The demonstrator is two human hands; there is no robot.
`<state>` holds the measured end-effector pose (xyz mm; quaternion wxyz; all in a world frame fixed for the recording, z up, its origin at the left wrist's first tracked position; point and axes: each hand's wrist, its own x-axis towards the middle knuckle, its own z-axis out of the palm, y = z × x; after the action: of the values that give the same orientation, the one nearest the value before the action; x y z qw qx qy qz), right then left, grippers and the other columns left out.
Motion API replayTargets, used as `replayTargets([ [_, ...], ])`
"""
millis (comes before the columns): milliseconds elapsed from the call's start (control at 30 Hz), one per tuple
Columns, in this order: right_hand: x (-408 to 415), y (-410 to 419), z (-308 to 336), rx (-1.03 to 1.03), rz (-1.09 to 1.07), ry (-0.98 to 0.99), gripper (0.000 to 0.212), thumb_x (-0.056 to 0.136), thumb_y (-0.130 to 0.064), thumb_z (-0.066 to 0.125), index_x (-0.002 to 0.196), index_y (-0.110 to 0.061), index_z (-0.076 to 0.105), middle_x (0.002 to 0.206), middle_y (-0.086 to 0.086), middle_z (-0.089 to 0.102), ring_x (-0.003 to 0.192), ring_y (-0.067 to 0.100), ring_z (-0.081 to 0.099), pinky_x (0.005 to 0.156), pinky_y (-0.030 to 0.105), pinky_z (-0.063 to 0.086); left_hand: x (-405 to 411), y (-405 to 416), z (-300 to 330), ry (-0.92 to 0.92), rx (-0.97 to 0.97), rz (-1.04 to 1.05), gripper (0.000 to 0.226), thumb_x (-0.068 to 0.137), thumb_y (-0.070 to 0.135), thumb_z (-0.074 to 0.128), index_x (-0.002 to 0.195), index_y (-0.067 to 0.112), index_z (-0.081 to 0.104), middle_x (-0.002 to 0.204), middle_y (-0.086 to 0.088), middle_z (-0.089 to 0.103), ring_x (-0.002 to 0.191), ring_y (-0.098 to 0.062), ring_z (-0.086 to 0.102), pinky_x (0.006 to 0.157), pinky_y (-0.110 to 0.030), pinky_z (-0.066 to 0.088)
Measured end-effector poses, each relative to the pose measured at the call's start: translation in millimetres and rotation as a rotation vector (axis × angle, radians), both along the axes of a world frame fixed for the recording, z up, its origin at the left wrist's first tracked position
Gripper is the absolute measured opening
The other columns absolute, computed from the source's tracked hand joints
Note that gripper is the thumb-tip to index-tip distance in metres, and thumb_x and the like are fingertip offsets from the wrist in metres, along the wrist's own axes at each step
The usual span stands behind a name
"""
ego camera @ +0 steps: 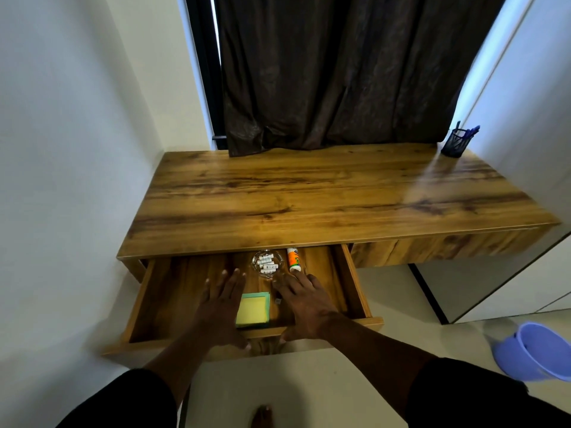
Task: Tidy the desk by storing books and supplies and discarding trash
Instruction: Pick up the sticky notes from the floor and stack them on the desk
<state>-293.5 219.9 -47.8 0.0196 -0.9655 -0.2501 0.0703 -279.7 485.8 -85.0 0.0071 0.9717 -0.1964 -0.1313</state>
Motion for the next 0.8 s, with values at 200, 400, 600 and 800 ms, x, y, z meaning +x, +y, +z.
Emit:
replayTargets([
  [200,32,3,-3,-0.033,-0.047,0.006,0.134,0.063,-0.078,0.075,0.161,-0.026,0.001,0.17,0.008,0.003,0.156,0.034,-0.003,0.123,0.054,0.002,30,-1,7,-0.033,0.009,-0.026,0.161,0.037,0.099,0.055,0.155,0.021,-0.022,0.168,-0.009,-0.016,0.155,-0.039,-0.011,0.122,-0.063,0.0],
  [400,65,6,-1,-0.058,-0.085,-0.007,0.135,0.065,-0.078,0.075,0.162,-0.023,0.0,0.169,0.011,0.003,0.156,0.035,-0.001,0.124,0.055,0.002,60,-2,13,-0.051,0.018,-0.034,0.162,0.041,0.094,0.066,0.161,0.012,-0.007,0.17,-0.015,-0.002,0.156,-0.039,-0.003,0.122,-0.065,0.007],
  [600,103,10,1,-0.075,-0.111,0.006,0.136,0.065,-0.076,0.076,0.162,-0.02,-0.001,0.17,0.013,0.001,0.156,0.036,-0.001,0.125,0.058,0.009,98,-8,20,-0.085,0.041,-0.038,0.159,0.051,0.084,0.075,0.161,0.009,-0.011,0.17,-0.014,-0.012,0.156,-0.037,-0.013,0.125,-0.058,-0.002],
  [800,137,14,4,-0.074,-0.115,0.023,0.132,0.067,-0.073,0.077,0.162,-0.02,0.001,0.169,0.013,0.003,0.155,0.035,0.003,0.125,0.055,0.011,133,-15,31,-0.041,0.097,-0.005,0.154,0.059,0.079,0.076,0.16,0.008,-0.015,0.169,-0.013,-0.018,0.156,-0.035,-0.013,0.127,-0.053,-0.003],
])
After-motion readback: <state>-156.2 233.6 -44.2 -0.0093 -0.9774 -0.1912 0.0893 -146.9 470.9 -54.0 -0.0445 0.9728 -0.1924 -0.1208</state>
